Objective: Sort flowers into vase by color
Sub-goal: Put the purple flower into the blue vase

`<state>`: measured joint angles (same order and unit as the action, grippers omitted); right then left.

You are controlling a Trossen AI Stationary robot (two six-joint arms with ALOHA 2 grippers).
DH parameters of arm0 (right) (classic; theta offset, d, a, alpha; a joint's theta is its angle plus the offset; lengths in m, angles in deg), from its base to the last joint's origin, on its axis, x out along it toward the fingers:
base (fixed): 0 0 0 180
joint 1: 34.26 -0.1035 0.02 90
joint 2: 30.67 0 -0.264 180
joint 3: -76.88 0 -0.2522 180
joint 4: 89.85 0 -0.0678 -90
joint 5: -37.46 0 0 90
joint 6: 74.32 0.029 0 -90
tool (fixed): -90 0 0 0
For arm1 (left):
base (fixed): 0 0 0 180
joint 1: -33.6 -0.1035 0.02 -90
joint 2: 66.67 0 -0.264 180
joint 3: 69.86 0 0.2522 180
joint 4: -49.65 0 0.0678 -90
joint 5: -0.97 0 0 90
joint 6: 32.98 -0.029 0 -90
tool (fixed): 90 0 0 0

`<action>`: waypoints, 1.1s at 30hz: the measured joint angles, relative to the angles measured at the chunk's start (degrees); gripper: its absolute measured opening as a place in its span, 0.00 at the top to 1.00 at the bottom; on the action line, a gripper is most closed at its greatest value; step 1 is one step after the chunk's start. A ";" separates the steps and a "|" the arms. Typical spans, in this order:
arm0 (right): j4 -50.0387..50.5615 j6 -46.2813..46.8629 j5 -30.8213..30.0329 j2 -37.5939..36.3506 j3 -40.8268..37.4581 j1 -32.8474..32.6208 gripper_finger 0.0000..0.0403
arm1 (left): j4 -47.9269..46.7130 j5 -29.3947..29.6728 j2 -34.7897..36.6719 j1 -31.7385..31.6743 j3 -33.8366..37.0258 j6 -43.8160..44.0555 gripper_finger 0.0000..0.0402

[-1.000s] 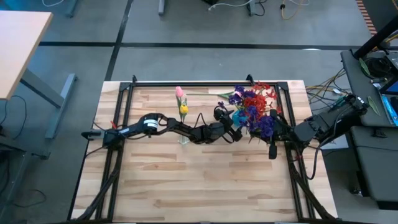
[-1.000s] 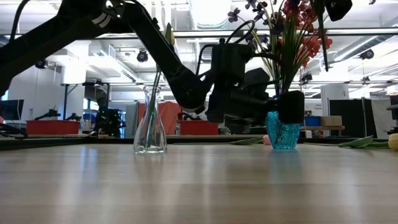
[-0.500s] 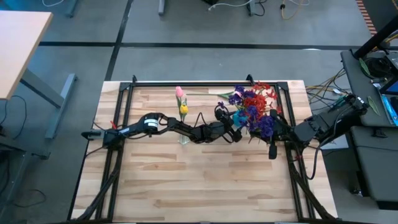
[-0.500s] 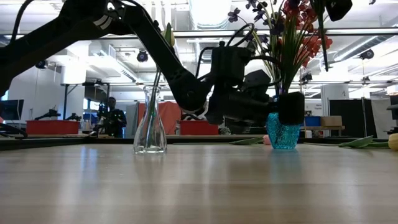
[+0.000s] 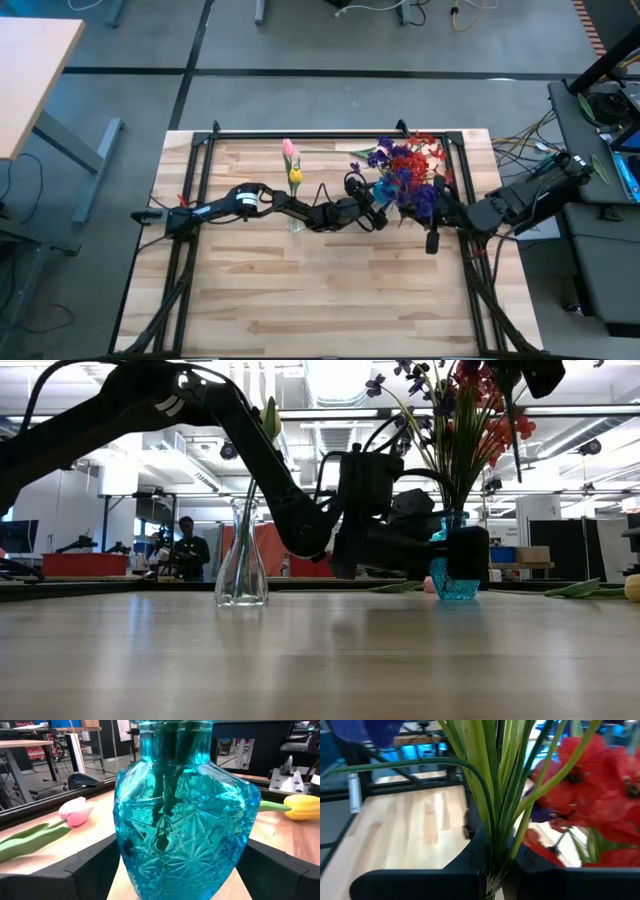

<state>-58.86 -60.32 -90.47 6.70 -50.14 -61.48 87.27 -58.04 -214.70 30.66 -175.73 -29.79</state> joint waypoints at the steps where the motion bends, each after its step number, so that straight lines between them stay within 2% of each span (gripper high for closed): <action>1: 0.02 0.38 -1.05 0.38 -0.02 0.00 0.96 | 0.06 0.00 -0.03 0.00 0.00 0.19 0.13; 9: -0.01 4.59 -8.95 1.85 -0.09 0.05 0.96 | 0.82 0.02 -0.05 -0.15 0.00 0.31 0.14; 17: -0.39 5.98 -10.15 1.82 -0.09 0.14 0.96 | 1.02 0.09 -0.05 -0.20 0.00 0.16 0.30; 25: -3.56 5.69 -10.27 1.83 -0.57 0.15 0.96 | 0.91 0.13 -0.05 -0.17 0.00 0.34 0.26; 29: -7.00 5.36 -10.51 1.85 -2.57 0.98 0.96 | 0.39 0.13 -0.05 -0.02 0.00 0.62 0.28; 33: -8.61 4.93 -16.29 2.20 -4.57 2.05 0.96 | -0.85 0.54 -0.02 0.31 -0.02 1.56 0.28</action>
<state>-67.47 -55.39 -106.75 8.90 -54.71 -59.43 86.42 -57.50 -214.72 30.96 -175.75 -28.23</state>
